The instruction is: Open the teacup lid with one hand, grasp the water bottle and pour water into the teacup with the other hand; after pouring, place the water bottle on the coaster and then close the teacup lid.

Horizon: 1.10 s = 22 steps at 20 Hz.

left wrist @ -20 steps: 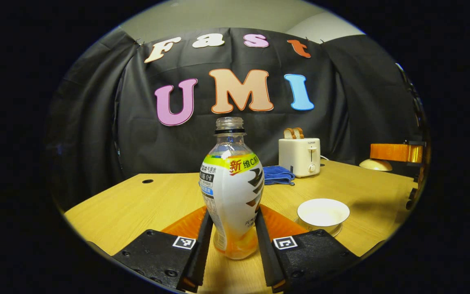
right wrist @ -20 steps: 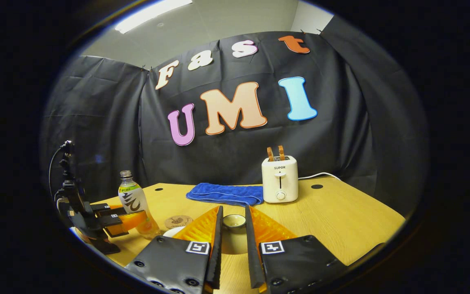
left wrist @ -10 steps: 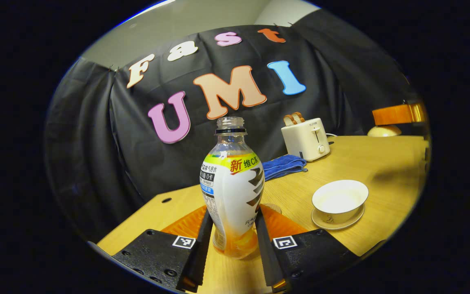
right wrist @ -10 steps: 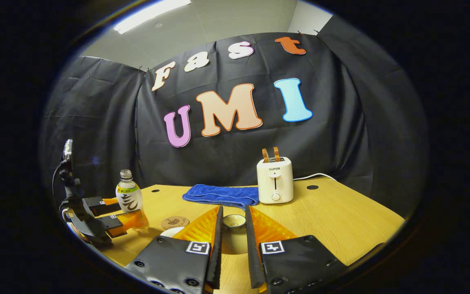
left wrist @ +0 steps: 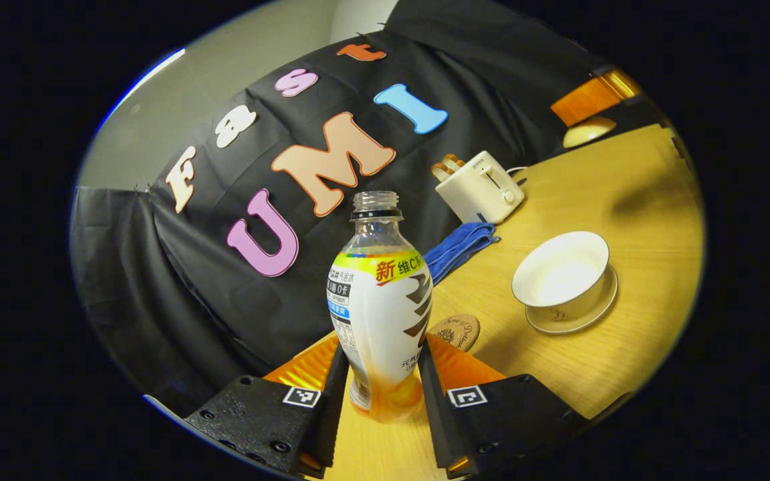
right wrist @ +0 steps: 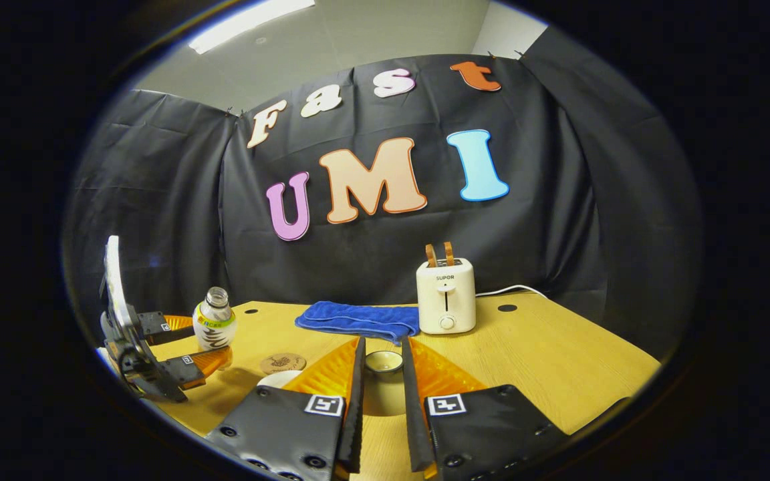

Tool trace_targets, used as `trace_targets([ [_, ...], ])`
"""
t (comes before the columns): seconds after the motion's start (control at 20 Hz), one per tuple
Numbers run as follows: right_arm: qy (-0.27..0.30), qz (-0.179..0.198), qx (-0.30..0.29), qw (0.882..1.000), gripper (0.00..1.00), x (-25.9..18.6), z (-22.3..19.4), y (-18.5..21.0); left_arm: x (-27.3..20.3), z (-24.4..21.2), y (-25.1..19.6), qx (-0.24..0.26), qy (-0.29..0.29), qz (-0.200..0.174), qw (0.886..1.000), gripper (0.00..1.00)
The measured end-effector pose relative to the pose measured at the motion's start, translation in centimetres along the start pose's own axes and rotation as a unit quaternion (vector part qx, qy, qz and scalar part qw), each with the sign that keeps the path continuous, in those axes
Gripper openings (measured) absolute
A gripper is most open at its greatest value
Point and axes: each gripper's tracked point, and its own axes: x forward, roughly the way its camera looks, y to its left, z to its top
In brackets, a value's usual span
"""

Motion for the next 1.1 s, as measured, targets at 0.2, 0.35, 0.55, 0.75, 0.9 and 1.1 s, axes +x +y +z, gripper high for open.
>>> trace_targets([
  [0.2,-0.007,-0.011,-0.005,1.000,0.30,-0.1,0.5,-1.0,0.4,-0.1,-0.6,0.053,0.004,0.003,0.999,0.55],
  [0.35,-0.009,-0.014,-0.005,1.000,0.31,-0.2,0.7,-1.2,0.7,-0.3,-1.2,0.087,0.010,-0.004,0.996,0.54],
  [0.55,-0.012,-0.019,-0.009,1.000,0.31,-0.3,1.0,-1.7,1.0,-0.6,-2.2,0.145,0.013,-0.014,0.989,0.54],
  [0.75,-0.013,-0.022,-0.001,1.000,0.31,-0.3,1.1,-2.1,1.3,-0.4,-2.6,0.194,0.004,-0.013,0.981,0.54],
  [0.9,-0.012,-0.028,-0.005,1.000,0.31,-0.2,0.9,-2.5,1.7,-0.3,-3.1,0.221,0.003,-0.018,0.975,0.53],
  [1.1,-0.011,-0.029,-0.005,1.000,0.31,-0.2,0.9,-2.6,1.7,-0.7,-3.3,0.247,0.009,-0.026,0.969,0.54],
])
